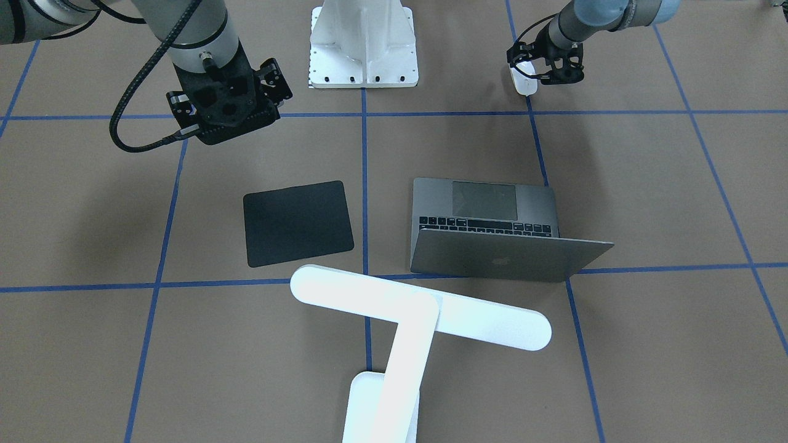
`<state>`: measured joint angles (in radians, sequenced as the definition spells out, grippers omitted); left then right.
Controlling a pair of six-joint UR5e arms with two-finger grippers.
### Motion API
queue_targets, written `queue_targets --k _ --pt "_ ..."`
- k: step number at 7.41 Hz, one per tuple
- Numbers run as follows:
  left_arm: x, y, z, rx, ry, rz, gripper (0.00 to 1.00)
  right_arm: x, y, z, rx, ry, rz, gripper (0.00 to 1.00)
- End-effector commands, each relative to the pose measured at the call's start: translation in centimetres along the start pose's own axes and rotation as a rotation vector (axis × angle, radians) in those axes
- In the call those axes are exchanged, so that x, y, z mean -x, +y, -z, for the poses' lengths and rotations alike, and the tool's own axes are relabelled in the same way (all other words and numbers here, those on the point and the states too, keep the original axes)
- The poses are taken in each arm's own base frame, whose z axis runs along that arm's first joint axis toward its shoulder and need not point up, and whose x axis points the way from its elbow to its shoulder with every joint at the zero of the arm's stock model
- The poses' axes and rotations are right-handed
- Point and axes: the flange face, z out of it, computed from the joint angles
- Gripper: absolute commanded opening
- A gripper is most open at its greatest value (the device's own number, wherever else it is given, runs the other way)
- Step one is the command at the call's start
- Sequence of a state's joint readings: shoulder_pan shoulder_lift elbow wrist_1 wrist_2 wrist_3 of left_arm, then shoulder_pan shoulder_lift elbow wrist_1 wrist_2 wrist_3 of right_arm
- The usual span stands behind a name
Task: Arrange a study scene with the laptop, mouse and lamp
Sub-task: 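Close the left gripper on the white mouse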
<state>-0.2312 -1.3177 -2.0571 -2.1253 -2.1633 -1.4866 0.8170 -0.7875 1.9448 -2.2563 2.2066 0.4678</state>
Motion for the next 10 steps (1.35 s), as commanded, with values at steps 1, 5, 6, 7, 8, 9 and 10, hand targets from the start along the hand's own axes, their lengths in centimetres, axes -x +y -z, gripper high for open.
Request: queue_targets --k 1,5,6,7,8,9,10 --pt "-1.4 -0.6 -0.9 0.004 0.012 -0.015 0.97 0.2 0.2 0.1 -0.003 0.0 0.005 1.0" --pt "-0.7 -1.6 0.0 -0.019 0.016 -0.048 0.96 0.4 0.2 0.1 -0.005 -0.001 0.008 1.0" --pt "-0.7 -1.8 0.1 -0.022 0.016 -0.045 0.93 0.6 0.1 0.2 -0.008 0.001 0.011 1.0" --pt "-0.5 -1.8 -0.1 -0.02 0.012 -0.044 0.9 0.7 0.1 0.3 -0.01 0.002 0.012 1.0" --pt "-0.6 -1.8 -0.2 -0.019 0.01 -0.044 0.89 0.7 0.1 0.4 -0.013 0.006 0.013 1.0" --pt "-0.6 -1.8 -0.2 -0.017 0.012 -0.044 0.88 0.7 0.1 0.4 -0.014 0.005 0.014 1.0" --pt "-0.6 -1.8 -0.4 -0.016 0.009 -0.044 0.87 0.7 0.1 0.4 -0.015 0.007 0.014 1.0"
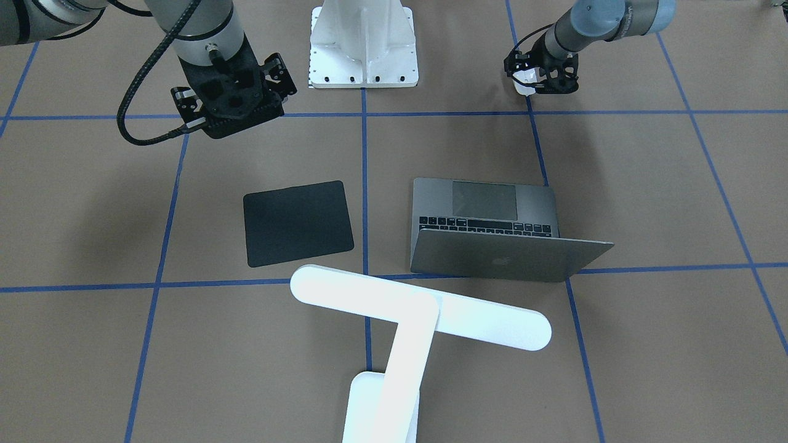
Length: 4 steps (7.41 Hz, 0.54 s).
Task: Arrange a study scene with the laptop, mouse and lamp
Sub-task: 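Close the left gripper on the white mouse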
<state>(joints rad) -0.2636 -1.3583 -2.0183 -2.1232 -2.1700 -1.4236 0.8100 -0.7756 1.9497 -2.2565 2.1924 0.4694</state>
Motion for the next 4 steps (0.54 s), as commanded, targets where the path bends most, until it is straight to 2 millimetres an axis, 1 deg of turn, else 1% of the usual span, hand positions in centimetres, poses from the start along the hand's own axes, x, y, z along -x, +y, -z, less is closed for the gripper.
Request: queue_targets --k 1,3,4 --pt "0.0 -0.18 -0.46 0.002 -0.005 0.001 0.86 0.13 -0.01 0.05 -0.002 0.002 0.003 1.0" --pt "-0.14 -0.11 -0.44 0.003 -0.003 0.002 0.78 0.08 -0.04 0.05 -0.005 0.007 0.003 1.0" --pt "-0.24 -0.05 -0.33 0.002 -0.001 0.001 0.7 0.08 -0.04 0.05 -0.005 0.007 0.003 1.0"
